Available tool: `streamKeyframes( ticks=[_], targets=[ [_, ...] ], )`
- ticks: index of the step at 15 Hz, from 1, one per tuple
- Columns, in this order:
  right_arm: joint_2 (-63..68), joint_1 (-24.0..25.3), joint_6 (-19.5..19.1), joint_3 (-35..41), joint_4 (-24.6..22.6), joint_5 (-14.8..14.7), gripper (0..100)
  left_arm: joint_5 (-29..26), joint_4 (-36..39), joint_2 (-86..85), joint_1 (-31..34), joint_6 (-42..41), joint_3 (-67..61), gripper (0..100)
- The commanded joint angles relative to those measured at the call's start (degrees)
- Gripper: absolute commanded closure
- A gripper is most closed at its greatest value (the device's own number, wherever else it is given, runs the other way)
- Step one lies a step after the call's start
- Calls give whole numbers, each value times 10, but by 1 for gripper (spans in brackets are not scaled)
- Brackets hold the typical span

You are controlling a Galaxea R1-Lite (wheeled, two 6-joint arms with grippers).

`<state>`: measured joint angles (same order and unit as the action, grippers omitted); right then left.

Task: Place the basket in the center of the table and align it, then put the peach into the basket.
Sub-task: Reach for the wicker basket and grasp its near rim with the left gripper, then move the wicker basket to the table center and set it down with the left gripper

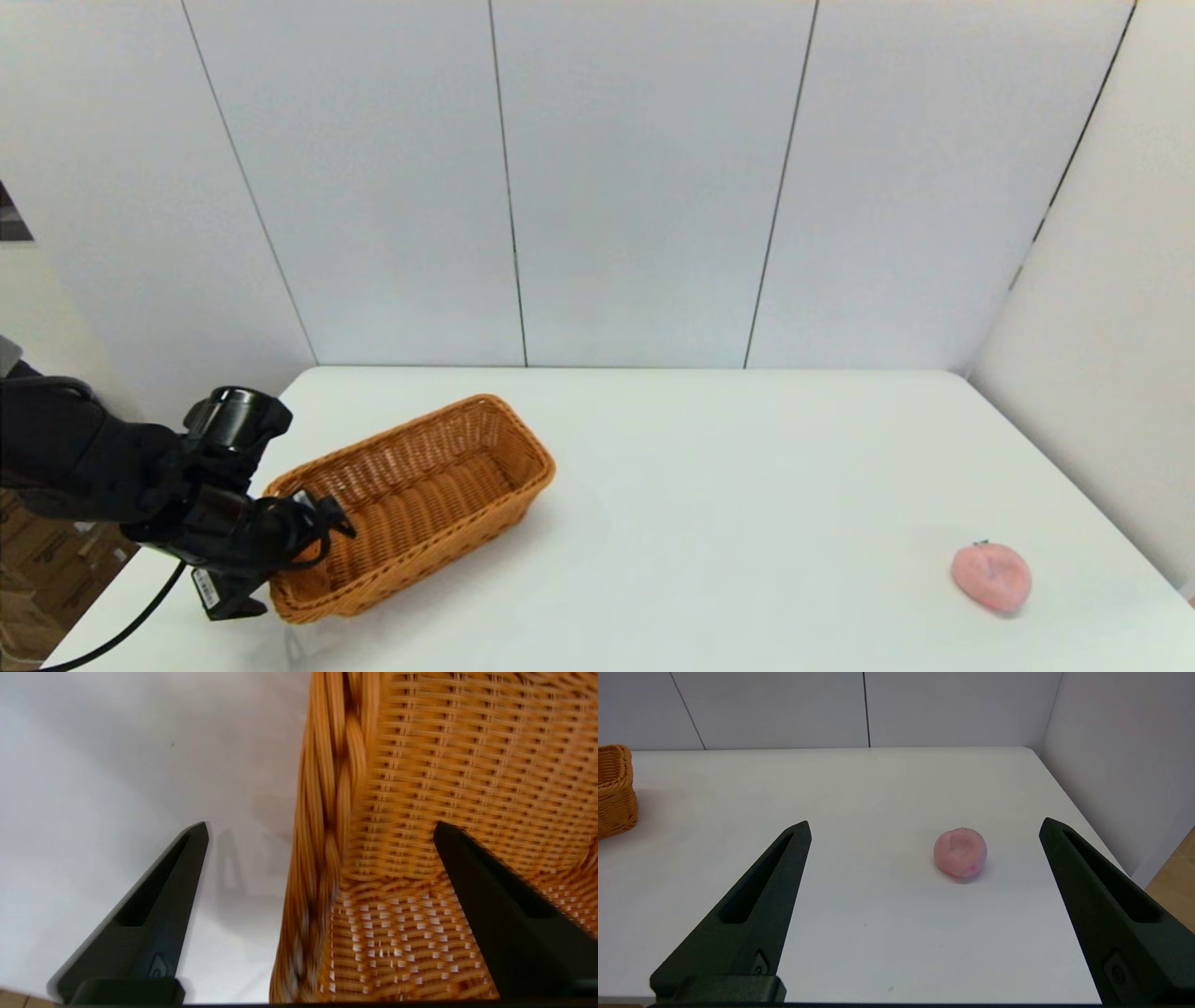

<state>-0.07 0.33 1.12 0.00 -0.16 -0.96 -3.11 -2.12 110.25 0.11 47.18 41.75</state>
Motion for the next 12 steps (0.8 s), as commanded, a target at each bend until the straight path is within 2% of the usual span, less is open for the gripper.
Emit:
streamKeyframes(
  ticks=[1,5,9,12],
  targets=[
    [1,0,0,0,0,0,0,-2,17,10,1,2,-4,100],
    [1,0,-1,0,0,0,0,-1,27,8,1,1,-3,100],
    [1,0,0,0,0,0,0,-1,128,-6,1,0,-48,100],
    [1,0,0,0,-1,0,0,-8,137,-51,1,-1,-52,100]
  ],
)
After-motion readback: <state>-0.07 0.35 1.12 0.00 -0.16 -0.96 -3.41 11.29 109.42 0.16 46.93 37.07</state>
